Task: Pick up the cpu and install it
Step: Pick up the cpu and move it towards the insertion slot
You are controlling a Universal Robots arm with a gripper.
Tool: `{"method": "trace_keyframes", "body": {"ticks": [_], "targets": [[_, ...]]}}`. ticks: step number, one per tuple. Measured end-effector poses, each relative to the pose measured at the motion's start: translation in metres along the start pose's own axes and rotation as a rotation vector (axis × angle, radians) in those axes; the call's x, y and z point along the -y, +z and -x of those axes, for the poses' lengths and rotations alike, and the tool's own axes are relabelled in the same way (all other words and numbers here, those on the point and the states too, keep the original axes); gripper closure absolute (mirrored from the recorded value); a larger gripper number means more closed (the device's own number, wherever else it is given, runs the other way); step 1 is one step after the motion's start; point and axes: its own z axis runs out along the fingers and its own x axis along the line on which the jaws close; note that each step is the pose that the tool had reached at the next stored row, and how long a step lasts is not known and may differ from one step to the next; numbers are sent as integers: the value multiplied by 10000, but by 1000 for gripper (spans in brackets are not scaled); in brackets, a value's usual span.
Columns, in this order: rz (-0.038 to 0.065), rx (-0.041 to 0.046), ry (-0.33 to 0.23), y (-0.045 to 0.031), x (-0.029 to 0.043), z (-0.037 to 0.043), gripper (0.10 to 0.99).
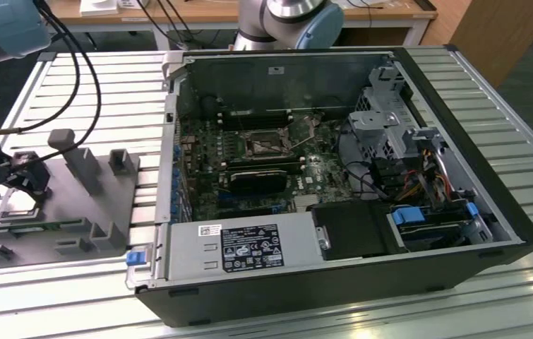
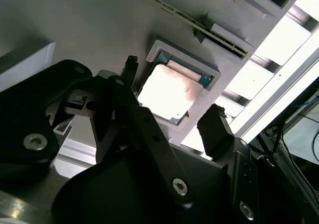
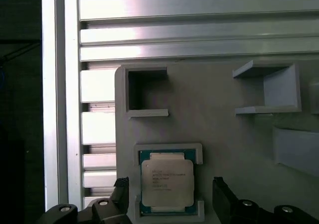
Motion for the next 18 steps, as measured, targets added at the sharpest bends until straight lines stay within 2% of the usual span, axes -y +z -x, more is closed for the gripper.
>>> {"method": "trace_keyframes", "body": {"ticks": [1,4,5,9,17,18], "targets": [[0,-13,-12,10,0,0,325],[-6,-133,-1,40,1,0,325],[8,-236,3,66,3,0,325],[202,-248,-3,83,4,0,325],[159,-234,-2,118,6,0,341],[159,-226,-3,118,6,0,408]]}}
